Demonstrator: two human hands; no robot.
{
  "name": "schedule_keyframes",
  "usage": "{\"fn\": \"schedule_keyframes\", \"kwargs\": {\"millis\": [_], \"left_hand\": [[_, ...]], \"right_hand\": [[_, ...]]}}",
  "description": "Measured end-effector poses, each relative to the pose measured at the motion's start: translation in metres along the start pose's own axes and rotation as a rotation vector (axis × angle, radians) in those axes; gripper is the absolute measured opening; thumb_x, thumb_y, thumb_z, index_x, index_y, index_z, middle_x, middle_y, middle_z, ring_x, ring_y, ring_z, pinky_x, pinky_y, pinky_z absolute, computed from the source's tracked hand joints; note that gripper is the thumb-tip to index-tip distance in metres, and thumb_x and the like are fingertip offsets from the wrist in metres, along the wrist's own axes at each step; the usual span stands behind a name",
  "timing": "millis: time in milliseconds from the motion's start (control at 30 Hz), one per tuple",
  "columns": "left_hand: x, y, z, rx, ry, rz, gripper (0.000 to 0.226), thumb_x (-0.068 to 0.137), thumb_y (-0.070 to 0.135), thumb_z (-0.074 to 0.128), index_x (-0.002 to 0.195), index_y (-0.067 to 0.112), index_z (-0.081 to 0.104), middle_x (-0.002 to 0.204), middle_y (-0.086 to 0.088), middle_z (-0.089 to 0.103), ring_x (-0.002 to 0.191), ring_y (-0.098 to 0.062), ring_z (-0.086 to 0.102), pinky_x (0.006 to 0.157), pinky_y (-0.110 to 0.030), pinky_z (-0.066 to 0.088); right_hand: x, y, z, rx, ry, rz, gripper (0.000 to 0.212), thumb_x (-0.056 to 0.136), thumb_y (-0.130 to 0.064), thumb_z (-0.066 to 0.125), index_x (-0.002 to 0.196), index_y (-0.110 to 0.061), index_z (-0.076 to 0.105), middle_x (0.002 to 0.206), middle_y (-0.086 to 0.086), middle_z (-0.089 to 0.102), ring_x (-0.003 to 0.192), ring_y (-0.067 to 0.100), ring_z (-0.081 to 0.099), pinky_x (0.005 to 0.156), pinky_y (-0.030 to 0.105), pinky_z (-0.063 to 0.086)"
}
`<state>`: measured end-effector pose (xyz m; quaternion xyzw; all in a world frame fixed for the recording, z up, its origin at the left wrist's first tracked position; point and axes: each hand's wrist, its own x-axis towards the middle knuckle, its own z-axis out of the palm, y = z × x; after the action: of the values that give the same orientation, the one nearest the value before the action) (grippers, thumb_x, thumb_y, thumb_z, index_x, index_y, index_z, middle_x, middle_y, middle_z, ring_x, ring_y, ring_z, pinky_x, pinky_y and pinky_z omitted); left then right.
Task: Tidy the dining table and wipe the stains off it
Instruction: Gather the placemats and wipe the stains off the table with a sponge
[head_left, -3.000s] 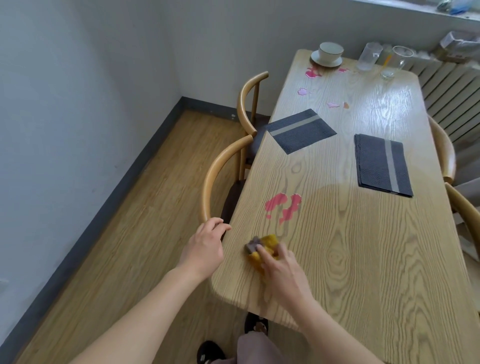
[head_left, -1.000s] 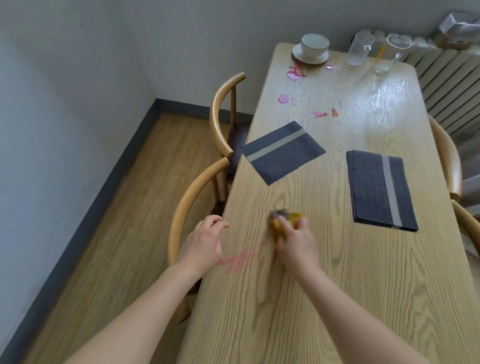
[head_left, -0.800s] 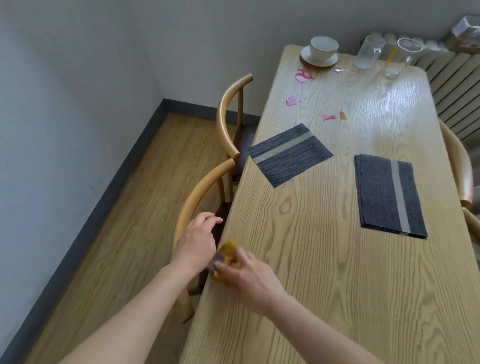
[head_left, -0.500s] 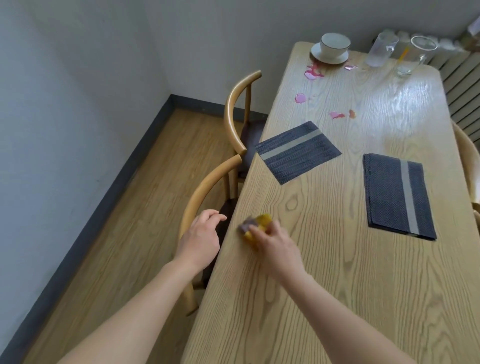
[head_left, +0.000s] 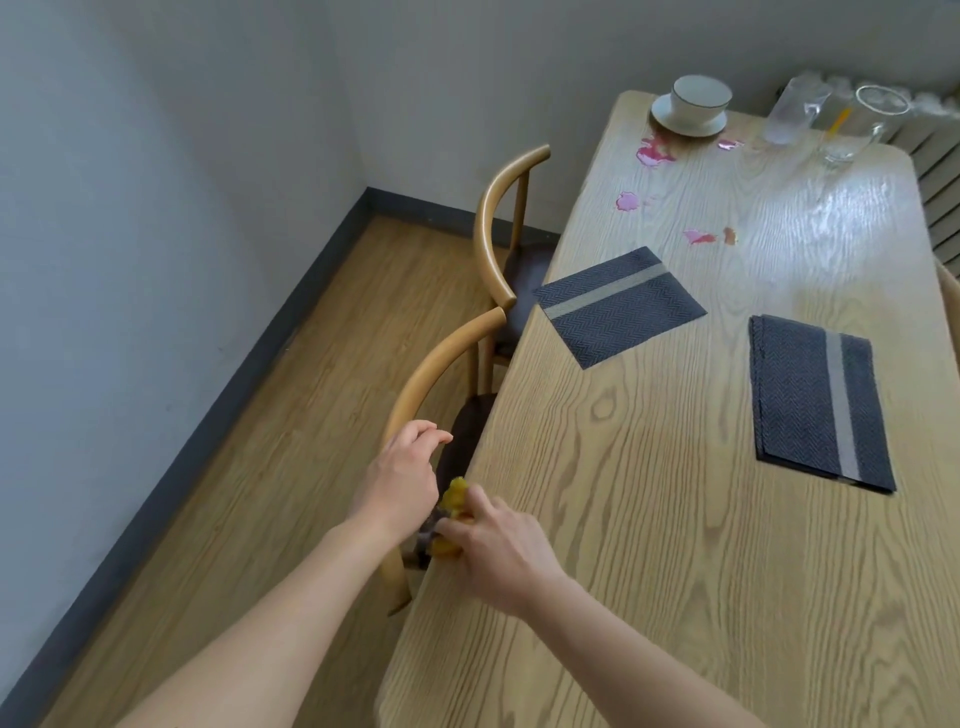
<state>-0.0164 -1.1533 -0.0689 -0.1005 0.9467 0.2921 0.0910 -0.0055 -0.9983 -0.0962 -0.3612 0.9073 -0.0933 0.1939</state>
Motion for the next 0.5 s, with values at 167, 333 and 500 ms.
{"fn": "schedule_keyframes", "kwargs": {"millis": [167,333,500], "left_hand": [[-0.006,-0.006,-0.006,0.0,-0.001,-0.009,0.043,0.096,0.006,0.038,0.134,0.023,0.048,0.144,0.008,0.038,0.134,-0.012,0.035,0.101,-0.024,0.035],[-0.011,-0.003,-0.003,0.0,-0.012,-0.011,0.043,0.096,0.007,0.039,0.135,0.023,0.048,0.144,0.008,0.038,0.134,-0.012,0.035,0.104,-0.026,0.036],[-0.008,0.01,0.002,0.01,-0.031,0.04,0.044,0.096,0.007,0.039,0.135,0.024,0.048,0.145,0.008,0.037,0.134,-0.011,0.035,0.104,-0.028,0.038]], "right_hand": [[0.013,0.045,-0.027,0.041,0.125,0.334,0.048,0.092,-0.026,0.054,0.135,-0.037,0.036,0.128,0.007,0.037,0.098,0.024,0.056,0.075,0.033,0.053],[0.001,0.052,-0.028,0.001,0.13,0.377,0.056,0.093,-0.021,0.05,0.142,-0.035,0.027,0.135,0.009,0.034,0.108,0.027,0.051,0.079,0.035,0.053],[-0.038,0.012,0.009,-0.049,0.003,0.044,0.066,0.087,-0.024,0.057,0.145,-0.03,0.027,0.13,0.011,0.034,0.105,0.029,0.053,0.066,0.036,0.054]]}}
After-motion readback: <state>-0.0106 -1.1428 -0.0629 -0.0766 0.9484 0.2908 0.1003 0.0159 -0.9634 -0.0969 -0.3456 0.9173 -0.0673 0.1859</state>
